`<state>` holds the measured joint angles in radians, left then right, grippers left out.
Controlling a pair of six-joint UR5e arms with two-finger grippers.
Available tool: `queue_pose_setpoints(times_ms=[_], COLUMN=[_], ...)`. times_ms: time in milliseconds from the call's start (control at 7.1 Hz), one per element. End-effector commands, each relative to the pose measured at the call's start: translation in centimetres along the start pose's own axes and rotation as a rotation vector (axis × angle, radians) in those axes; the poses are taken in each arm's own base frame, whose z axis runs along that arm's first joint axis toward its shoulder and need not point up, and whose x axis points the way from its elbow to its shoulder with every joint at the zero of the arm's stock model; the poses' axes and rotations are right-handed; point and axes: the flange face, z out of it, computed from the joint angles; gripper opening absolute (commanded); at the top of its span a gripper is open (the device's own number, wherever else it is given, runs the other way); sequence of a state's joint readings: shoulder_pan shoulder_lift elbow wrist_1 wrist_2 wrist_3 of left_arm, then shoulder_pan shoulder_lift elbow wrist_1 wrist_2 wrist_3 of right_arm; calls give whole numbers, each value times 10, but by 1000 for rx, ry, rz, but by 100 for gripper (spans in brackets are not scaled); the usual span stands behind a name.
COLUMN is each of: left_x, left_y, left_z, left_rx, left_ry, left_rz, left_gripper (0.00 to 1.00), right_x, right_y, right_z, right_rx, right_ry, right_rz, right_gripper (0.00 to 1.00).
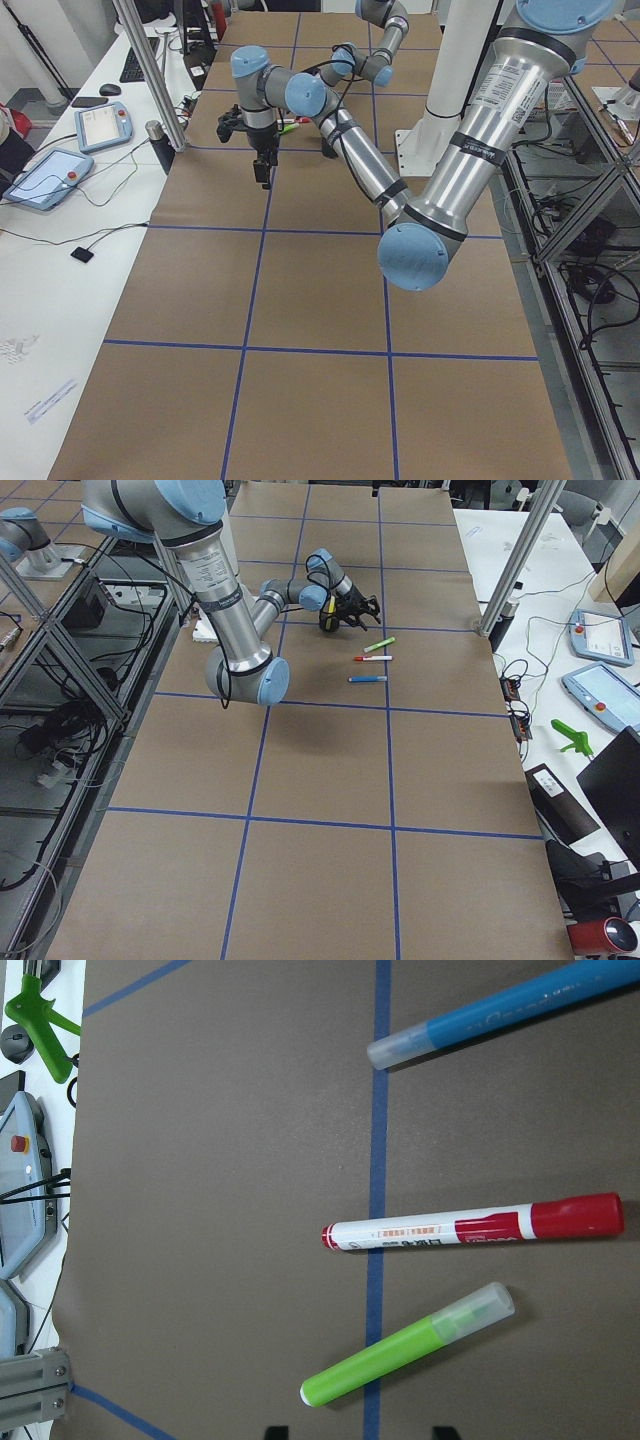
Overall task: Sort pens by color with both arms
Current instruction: 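Carry the green highlighter toward the markers and lower it, right gripper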
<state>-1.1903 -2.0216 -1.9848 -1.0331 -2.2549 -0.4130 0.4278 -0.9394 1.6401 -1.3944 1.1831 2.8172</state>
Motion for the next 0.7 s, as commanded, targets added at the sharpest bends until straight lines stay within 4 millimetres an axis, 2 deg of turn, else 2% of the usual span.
queue_pose_setpoints(times_ms=[0,141,422,563], left_x=[2,4,7,14], left_y=[4,7,4,1], left_z=[-6,-9,-6,4], left_rx=[9,16,13,-14], left_ry=[4,6,15,36], left_rz=[7,11,0,-21], left_gripper=[99,99,99,99], right_x=[-2,2,-39,-46], right_y=[2,-2,-21,-30], right_z=[-3,1,4,6], right_rx=[-6,-4,-63,-76], right_ry=[0,21,161,193], right_rz=[-3,-19,-99,-138], right_gripper=[65,66,66,67])
